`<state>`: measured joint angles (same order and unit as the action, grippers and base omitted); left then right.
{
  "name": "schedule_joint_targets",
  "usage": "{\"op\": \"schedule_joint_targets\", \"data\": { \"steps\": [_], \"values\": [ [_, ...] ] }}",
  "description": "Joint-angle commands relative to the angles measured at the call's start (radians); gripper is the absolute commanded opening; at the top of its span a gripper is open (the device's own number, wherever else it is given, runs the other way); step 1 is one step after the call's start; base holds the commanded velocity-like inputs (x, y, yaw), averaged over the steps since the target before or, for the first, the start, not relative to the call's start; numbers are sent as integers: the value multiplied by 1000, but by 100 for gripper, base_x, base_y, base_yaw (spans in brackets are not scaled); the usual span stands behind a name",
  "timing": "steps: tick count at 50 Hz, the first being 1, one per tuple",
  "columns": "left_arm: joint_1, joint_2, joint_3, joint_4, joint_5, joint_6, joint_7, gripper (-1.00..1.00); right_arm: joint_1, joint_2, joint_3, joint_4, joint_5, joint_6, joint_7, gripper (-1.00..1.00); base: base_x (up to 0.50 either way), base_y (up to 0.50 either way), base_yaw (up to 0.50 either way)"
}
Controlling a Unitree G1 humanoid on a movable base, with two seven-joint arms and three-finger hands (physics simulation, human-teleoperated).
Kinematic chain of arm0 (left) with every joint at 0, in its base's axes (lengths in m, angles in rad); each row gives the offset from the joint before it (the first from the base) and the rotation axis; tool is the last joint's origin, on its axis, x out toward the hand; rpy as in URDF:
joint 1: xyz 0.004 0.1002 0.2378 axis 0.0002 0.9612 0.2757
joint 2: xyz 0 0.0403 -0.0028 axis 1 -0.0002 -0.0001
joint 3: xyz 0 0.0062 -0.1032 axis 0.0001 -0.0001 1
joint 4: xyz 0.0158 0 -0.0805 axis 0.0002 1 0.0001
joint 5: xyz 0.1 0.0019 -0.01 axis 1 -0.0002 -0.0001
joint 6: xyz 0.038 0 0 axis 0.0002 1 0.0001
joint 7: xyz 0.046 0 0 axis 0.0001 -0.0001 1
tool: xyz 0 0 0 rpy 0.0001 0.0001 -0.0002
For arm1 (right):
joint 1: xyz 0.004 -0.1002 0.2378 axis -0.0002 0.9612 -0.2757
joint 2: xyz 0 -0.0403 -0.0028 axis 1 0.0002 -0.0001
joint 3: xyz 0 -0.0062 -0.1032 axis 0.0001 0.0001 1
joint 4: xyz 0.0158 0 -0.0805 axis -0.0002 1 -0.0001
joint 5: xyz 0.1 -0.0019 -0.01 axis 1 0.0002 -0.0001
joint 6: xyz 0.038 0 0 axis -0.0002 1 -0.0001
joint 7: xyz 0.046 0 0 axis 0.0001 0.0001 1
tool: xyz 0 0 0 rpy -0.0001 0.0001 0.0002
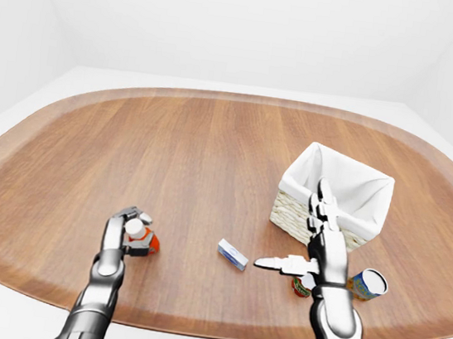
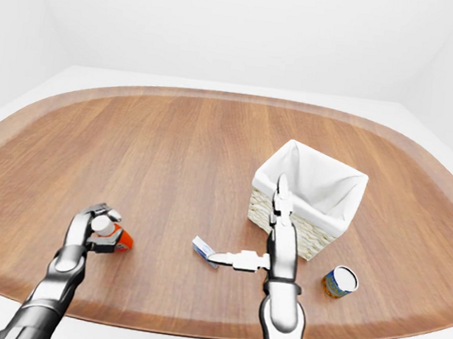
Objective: Pick up the ketchup, and put it in the basket.
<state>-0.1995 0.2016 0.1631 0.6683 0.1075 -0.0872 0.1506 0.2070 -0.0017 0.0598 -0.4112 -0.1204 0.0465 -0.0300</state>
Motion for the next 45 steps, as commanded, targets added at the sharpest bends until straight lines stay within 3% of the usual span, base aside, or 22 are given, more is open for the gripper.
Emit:
{"op": "schedule_joint_targets", "data": {
  "steps": [1, 10, 11, 12, 14, 15, 16, 17, 21, 23, 27, 34, 45],
  "values": [
    [70, -41, -3, -253, 14, 0, -32, -91, 2, 0, 2, -6, -2, 4, 1, 100, 0, 0, 0],
    [130, -91, -26, -584, 57, 5, -90, -93, 4, 0, 3, -6, -2, 2, 1, 100, 0, 0, 0],
    [133, -96, -28, -600, 61, 14, -95, -92, 4, 0, 4, -7, -3, 3, 1, 100, 0, 0, 0],
    [140, -104, -38, -643, 71, 42, -102, -92, 6, 0, 7, -7, -4, 1, 1, 100, 0, 0, 0],
    [140, -106, -37, -646, 73, 44, -104, -92, 6, 0, 7, -7, -4, 1, 1, 100, 0, 0, 0],
    [146, -120, -62, -700, 93, 82, -115, -92, 5, -1, 6, -4, -3, 0, 1, 100, 0, 0, 0],
    [149, -126, -71, -716, 104, 92, -117, -92, 6, -1, 6, -6, -3, 0, 2, 100, 0, 0, 0],
    [150, -129, -74, -720, 108, 91, -120, -91, 7, -1, 6, -9, -3, 1, 2, 100, 0, 0, 0],
    [151, -143, -97, -768, 132, 131, -133, -91, 8, -1, 3, -12, 0, 3, 4, 100, 0, 0, 0],
    [152, -147, -107, -778, 141, 135, -135, -91, 12, -3, 2, -16, 1, 0, 6, 100, 0, 0, 0],
    [155, -162, -135, -841, 161, 175, -149, -90, 14, -1, 1, -28, 3, 6, 8, 100, 0, 0, 0],
    [150, -191, -195, -951, 189, 175, -170, -90, 14, -1, -2, -33, 4, 9, 8, 100, 0, 0, 0],
    [169, -239, -346, -1120, 259, 175, -195, -90, 24, 0, -2, -51, 5, 11, 9, 100, 0, 0, 0]
  ]
}}
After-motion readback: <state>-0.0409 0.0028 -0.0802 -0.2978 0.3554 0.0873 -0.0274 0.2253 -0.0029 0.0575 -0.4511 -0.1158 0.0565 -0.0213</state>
